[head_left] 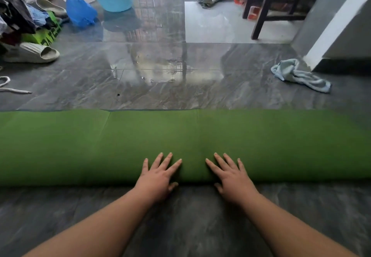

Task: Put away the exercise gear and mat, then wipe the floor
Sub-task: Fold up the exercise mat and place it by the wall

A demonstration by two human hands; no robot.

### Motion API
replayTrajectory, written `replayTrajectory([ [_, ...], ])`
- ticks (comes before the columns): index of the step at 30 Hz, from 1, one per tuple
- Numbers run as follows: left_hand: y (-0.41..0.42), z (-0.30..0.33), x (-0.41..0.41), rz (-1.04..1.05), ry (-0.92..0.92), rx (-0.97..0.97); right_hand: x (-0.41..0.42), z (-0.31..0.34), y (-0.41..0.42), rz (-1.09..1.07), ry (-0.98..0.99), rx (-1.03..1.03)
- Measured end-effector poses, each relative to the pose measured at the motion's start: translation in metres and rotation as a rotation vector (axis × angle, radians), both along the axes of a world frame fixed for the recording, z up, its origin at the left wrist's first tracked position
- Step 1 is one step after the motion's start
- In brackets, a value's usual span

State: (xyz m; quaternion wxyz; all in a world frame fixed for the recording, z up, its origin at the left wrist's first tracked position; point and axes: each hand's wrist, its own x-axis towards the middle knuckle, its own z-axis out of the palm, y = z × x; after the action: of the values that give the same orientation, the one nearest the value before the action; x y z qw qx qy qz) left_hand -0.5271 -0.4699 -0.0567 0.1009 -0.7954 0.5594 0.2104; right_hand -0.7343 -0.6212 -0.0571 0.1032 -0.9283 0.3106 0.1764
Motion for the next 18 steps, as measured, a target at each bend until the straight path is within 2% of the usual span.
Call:
replayTrajectory([
  [5, -0.004, -0.009, -0.005, 0.01, -0.021, -0.005, -0.001, -0.01, 0.001, 0.039, 0.058, 0.003],
  [12, 0.02, 0.001, 0.011, -0.025, -0.149, -0.035, -0.001, 0.003, 0.013, 0.012, 0.005, -0.021],
  [18, 0.042, 0.031, -0.004, -0.05, -0.112, 0.052, -0.023, 0.023, 0.041, 0.034, -0.012, -0.046],
])
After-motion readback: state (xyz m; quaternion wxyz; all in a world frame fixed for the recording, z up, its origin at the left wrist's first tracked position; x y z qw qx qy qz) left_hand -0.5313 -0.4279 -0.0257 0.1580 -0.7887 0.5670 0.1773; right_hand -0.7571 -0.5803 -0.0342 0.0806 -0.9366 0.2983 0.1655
